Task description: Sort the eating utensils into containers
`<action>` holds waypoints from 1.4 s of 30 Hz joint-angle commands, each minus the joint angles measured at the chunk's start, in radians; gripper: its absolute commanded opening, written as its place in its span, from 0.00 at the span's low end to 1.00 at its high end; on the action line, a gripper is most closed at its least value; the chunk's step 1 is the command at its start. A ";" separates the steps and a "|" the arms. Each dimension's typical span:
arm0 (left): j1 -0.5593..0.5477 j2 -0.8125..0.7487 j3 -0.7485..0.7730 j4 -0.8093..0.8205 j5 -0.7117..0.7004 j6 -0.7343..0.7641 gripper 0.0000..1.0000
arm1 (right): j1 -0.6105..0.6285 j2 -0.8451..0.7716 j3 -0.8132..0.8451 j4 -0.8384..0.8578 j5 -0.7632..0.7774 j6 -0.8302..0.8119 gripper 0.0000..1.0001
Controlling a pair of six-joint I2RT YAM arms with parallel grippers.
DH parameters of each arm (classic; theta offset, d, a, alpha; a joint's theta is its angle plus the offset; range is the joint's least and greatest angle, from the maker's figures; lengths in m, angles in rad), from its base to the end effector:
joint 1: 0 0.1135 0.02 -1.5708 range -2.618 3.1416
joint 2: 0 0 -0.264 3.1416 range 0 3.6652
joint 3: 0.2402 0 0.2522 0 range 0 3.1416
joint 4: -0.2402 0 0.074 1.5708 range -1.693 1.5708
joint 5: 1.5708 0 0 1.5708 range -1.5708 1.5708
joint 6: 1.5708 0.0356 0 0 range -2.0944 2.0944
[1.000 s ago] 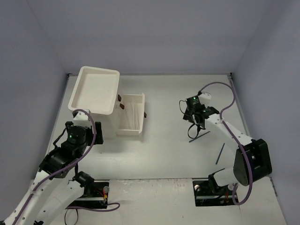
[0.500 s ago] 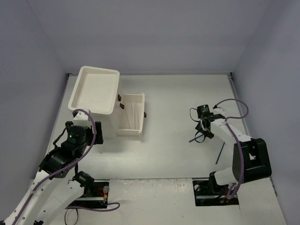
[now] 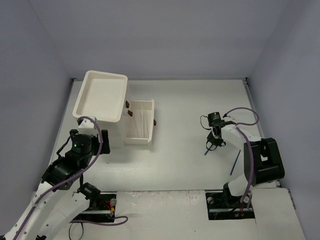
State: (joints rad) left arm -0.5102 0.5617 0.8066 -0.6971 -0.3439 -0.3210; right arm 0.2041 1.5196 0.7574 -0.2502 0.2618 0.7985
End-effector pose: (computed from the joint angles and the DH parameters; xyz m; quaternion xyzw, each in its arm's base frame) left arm 0.1074 -0.0464 0.3247 -0.0115 0.8400 -0.0784 0.5368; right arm 0.2785 0.0482 0.1595 0.3135 0.9007 0.0213 0.2999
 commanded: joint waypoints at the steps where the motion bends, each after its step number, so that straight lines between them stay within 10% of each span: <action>1: 0.001 0.011 0.009 0.065 -0.001 0.012 0.82 | 0.033 -0.029 0.048 0.012 -0.016 -0.061 0.00; 8: 0.001 0.017 0.011 0.065 0.003 0.014 0.82 | 0.272 -0.039 0.378 0.026 -0.015 -0.292 0.00; 18: -0.001 0.018 0.011 0.065 0.007 0.015 0.82 | 0.503 0.353 0.935 0.061 -0.201 -0.520 0.00; 25: -0.001 0.019 0.011 0.063 0.005 0.013 0.82 | 0.557 0.554 1.127 0.063 -0.253 -0.529 0.19; 31: -0.001 0.017 0.011 0.064 0.005 0.011 0.82 | 0.555 0.498 1.050 0.062 -0.170 -0.512 0.48; 42: 0.001 0.015 0.010 0.065 0.005 0.014 0.82 | 0.295 0.025 0.363 0.051 0.025 -0.272 0.57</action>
State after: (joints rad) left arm -0.5102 0.5621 0.8066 -0.6971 -0.3367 -0.3176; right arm 0.6140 1.7502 1.3261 -0.1988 0.1743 0.4221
